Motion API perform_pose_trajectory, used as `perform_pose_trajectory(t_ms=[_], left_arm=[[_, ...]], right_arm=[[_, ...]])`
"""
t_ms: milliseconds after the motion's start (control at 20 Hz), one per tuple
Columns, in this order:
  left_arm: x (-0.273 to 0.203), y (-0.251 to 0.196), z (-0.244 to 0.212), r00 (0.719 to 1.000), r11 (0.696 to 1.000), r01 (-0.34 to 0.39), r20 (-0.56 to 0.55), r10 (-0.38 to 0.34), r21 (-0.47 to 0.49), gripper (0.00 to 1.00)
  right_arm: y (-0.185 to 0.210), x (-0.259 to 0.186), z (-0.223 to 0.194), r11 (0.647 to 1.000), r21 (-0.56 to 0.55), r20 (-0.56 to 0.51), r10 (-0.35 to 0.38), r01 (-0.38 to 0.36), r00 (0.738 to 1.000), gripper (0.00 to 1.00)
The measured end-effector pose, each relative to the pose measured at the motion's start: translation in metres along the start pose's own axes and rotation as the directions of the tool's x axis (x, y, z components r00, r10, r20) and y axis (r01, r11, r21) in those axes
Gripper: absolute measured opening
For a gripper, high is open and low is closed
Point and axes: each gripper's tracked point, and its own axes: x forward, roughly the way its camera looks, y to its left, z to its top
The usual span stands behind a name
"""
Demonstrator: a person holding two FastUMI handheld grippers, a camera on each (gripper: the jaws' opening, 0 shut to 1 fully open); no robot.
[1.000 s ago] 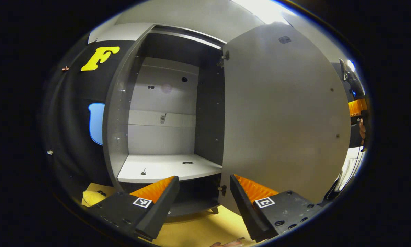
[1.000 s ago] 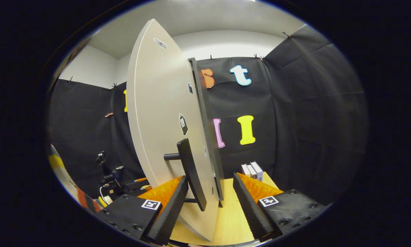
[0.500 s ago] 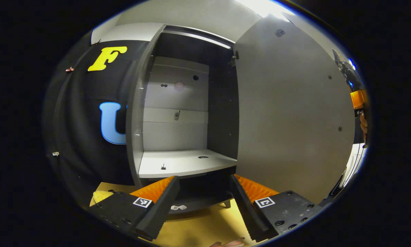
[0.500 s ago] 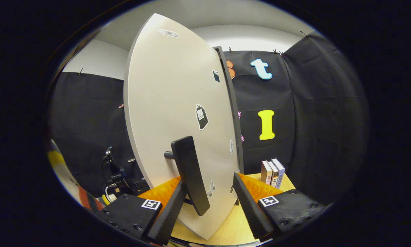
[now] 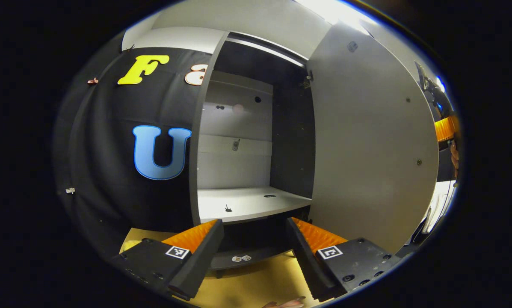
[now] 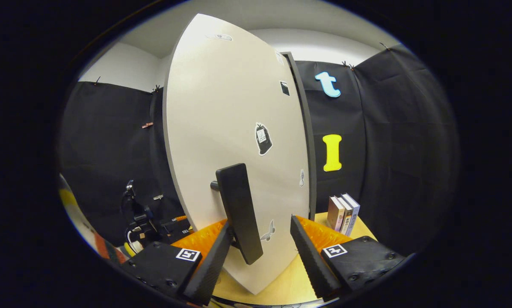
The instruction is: Open the cabinet door with the right hand, grasp the bottle in the cabinet with the left hand and place it on the coaster, then close the cabinet door with the right hand.
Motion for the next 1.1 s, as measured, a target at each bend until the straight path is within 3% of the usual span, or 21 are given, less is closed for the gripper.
perform_pose_trajectory(t_ms=[250, 400, 700, 750, 800, 850, 900, 1050, 1100], left_arm=[[-0.016, 0.033, 0.001, 1.0, 1.0, -0.002, -0.003, 0.002, 0.02, 0.93], [-0.026, 0.047, -0.004, 1.0, 0.999, 0.003, -0.029, -0.002, 0.043, 0.93], [-0.054, 0.084, 0.0, 0.996, 0.995, -0.081, -0.036, 0.083, 0.056, 0.93], [-0.059, 0.088, 0.0, 0.994, 0.994, -0.099, -0.041, 0.101, 0.051, 0.97], [-0.065, 0.09, 0.001, 0.992, 0.992, -0.116, -0.045, 0.118, 0.045, 0.89], [-0.072, 0.09, 0.003, 0.99, 0.991, -0.132, -0.046, 0.134, 0.038, 0.93], [-0.076, 0.088, 0.007, 0.988, 0.989, -0.145, -0.043, 0.146, 0.031, 0.89], [-0.082, 0.07, 0.022, 0.986, 0.986, -0.167, -0.018, 0.168, 0.011, 0.89], [-0.081, 0.061, 0.026, 0.985, 0.986, -0.169, -0.008, 0.169, 0.005, 0.93]], right_arm=[[0.037, 0.028, -0.005, 0.999, 0.017, 0.001, 0.029, -0.029, 1.0, 0.88], [0.07, 0.055, -0.018, 0.994, 0.034, -0.017, 0.102, -0.102, 0.995, 0.88], [0.102, 0.089, -0.022, 0.983, 0.028, -0.023, 0.184, -0.183, 0.983, 0.92], [0.101, 0.087, -0.019, 0.982, 0.021, -0.015, 0.187, -0.187, 0.982, 0.91], [0.095, 0.086, -0.017, 0.984, 0.007, -0.011, 0.18, -0.18, 0.984, 0.9], [0.085, 0.083, -0.016, 0.986, -0.012, -0.005, 0.164, -0.165, 0.986, 0.9], [0.073, 0.082, -0.013, 0.99, -0.036, 0.013, 0.14, -0.14, 0.99, 0.9], [0.042, 0.081, -0.01, 0.992, -0.099, 0.055, 0.079, -0.074, 0.995, 0.9], [0.035, 0.079, -0.012, 0.991, -0.116, 0.06, 0.074, -0.066, 0.995, 0.9]])
